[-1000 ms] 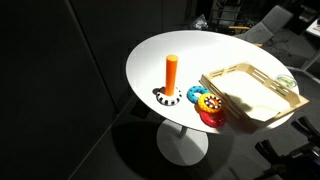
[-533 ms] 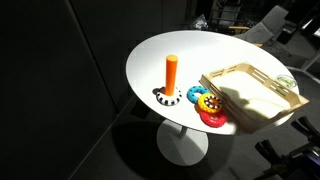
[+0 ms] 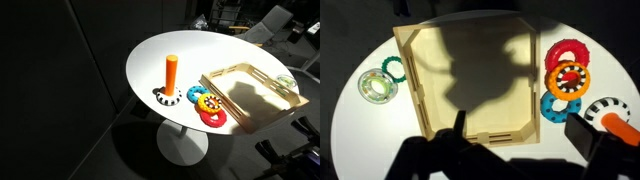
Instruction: Pick up the clear ring and put it in the tray
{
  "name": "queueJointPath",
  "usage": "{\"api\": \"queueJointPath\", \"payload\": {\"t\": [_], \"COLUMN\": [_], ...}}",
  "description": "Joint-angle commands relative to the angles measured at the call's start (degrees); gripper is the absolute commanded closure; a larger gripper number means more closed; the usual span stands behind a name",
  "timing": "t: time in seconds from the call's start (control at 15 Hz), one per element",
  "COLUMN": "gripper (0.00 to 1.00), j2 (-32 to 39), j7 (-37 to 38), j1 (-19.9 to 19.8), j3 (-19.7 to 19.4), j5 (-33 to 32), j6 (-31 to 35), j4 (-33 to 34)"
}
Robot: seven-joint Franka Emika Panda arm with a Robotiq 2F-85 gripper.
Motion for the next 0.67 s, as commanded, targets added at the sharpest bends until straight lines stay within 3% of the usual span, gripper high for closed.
{"api": "queueJointPath", "payload": {"t": [0.0,0.4,0.6], "gripper": [0.00,0.00,0.00], "j2": [-2.51,-3.70,-2.41], "j7": [-0.31,1.36,0.32], "j1": [-3.78,-11.59,-11.45], "j3": [-2.47,-5.52,-5.89], "j5": [-2.83,-10.77,-9.95], "j6": [-1.00,-0.17,-0.13], "j4": [-2.56,-5.39,-4.66]}}
